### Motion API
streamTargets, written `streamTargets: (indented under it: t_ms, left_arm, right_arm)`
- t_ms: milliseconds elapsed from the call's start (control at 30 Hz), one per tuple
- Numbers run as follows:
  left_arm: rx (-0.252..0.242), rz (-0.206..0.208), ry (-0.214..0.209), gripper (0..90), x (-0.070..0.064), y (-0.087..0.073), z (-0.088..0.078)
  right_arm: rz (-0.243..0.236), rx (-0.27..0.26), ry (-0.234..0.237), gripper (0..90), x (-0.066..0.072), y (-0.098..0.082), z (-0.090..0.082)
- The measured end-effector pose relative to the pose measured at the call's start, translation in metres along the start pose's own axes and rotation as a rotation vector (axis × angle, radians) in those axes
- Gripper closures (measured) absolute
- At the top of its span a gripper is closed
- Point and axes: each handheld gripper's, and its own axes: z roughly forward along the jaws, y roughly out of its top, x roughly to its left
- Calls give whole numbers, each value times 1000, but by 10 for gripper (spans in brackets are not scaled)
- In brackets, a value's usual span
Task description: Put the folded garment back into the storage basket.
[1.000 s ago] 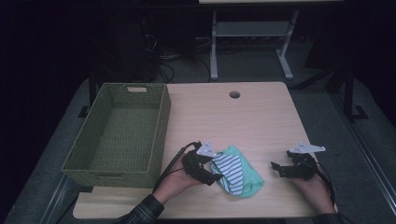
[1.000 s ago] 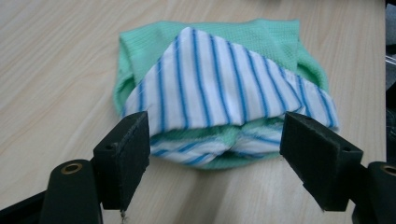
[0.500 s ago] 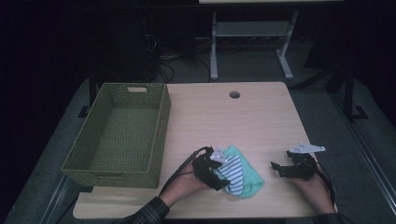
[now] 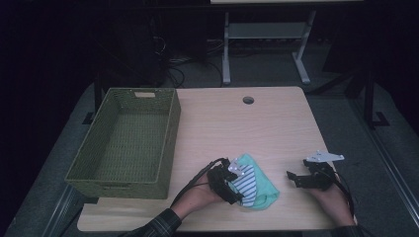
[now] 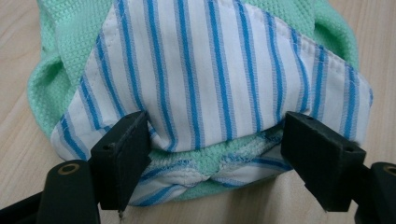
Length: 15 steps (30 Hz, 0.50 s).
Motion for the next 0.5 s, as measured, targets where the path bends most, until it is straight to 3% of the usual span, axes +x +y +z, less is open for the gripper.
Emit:
streamTargets:
  t_ms: [200, 500]
  left_arm:
    - [20, 4, 10, 246, -1, 3, 1]
    - [45, -9, -3, 473, 4, 8, -3]
  right_arm:
    - [0, 0, 0, 163, 0, 0, 0]
    - [0, 0, 0, 163, 0, 0, 0]
